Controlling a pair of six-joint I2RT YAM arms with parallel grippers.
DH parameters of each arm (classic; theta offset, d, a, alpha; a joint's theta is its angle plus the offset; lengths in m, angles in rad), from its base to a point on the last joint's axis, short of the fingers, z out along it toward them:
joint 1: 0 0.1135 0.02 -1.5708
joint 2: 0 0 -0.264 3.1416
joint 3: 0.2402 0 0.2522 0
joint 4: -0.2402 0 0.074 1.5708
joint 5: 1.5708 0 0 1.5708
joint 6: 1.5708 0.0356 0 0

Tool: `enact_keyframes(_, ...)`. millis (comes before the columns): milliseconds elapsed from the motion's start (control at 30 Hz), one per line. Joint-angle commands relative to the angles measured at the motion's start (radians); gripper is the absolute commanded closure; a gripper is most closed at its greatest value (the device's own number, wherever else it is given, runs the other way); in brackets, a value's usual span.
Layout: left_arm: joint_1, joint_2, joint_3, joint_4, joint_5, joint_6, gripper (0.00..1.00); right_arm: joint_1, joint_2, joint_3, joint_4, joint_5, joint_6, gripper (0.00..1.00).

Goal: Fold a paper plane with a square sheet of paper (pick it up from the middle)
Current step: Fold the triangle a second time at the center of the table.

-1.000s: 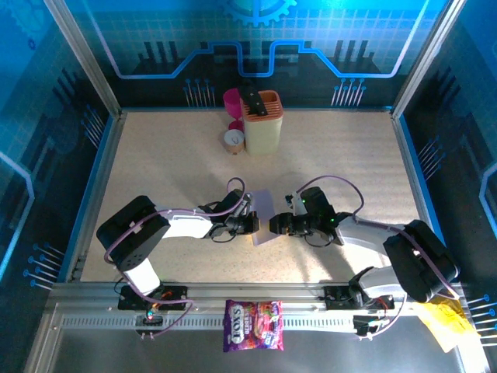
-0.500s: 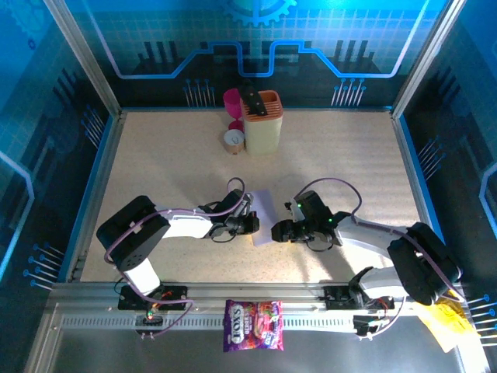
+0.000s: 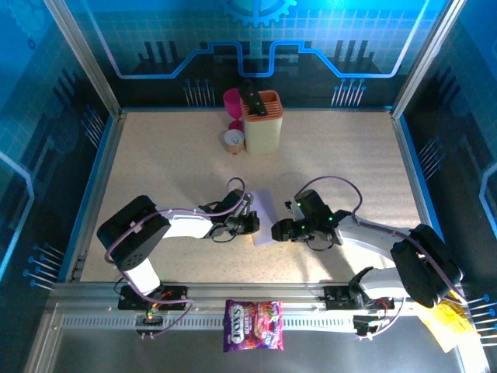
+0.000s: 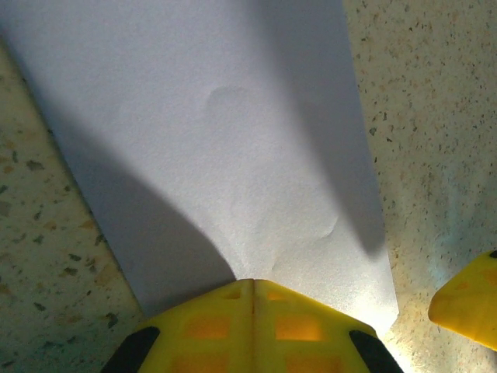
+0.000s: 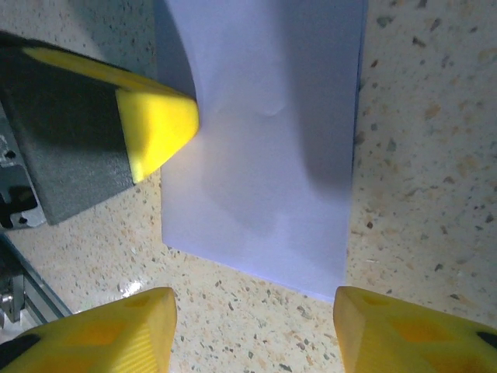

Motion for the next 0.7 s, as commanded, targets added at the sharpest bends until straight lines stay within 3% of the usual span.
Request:
enact_keyframes(0, -0.004, 0.051, -0.022, -0.097, -0.003, 0.013, 1.0, 0.015, 0.035, 0.037, -0.055, 0.042, 0.007, 0.41)
enact_keyframes(667, -0.004, 0.056, -0.029, -0.088, -0.001, 0.011, 1.0, 0.064, 0.138, 0.097, -0.033, 0.012, 0.017, 0.43)
